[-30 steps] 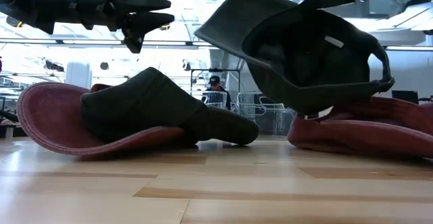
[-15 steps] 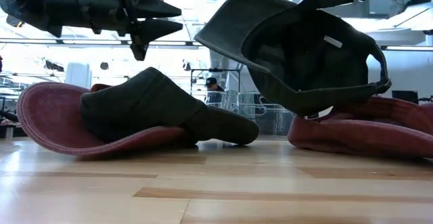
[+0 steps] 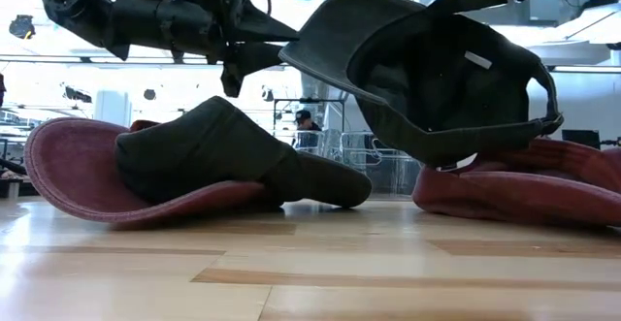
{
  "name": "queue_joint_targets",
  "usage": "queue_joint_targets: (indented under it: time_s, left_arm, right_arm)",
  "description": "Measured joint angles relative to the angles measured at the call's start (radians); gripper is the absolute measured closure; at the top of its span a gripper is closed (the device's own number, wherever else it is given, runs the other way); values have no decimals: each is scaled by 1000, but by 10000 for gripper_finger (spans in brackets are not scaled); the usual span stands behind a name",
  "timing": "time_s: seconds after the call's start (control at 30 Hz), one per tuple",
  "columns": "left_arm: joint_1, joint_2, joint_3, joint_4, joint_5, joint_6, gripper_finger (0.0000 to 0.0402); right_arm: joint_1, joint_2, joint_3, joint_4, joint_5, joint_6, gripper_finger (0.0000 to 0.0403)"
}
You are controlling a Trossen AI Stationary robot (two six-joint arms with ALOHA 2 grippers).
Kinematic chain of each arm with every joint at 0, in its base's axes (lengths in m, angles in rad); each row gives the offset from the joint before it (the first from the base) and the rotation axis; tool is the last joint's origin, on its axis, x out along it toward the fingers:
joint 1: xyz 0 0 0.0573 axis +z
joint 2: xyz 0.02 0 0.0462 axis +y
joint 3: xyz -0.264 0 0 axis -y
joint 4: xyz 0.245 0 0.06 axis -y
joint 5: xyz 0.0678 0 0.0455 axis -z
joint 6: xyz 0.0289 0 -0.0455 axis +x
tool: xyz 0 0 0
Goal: Pick & Place hat
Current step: Put the black cap into the right transparent bin
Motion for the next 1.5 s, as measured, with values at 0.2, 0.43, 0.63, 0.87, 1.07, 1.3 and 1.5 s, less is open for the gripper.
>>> queue_joint_targets:
  time_s: [0.2, 0.43, 0.63, 0.87, 1.07, 1.3, 1.5]
  left_arm:
    - [-5, 26, 18, 5, 0, 0, 270]
    - [3, 124, 80, 15, 0, 0, 270]
    - [2, 144, 110, 18, 0, 38, 273]
    - [2, 141, 110, 15, 0, 39, 346]
    - [2, 141, 110, 16, 2, 49, 384]
    - [0, 133, 109, 7, 4, 48, 389]
    - [-31, 33, 109, -124, 18, 78, 387]
  right_arm:
    - [0, 0, 0, 3, -8, 0, 402]
    - [-14, 0, 0, 8, -28, 0, 402]
    - [-14, 0, 0, -4, -31, 1, 402]
    - [-16, 0, 0, -7, -49, 1, 399]
    - [-16, 0, 0, -7, -50, 1, 395]
    - [-16, 0, 0, -3, -45, 33, 376]
    - [-19, 0, 0, -7, -45, 33, 337]
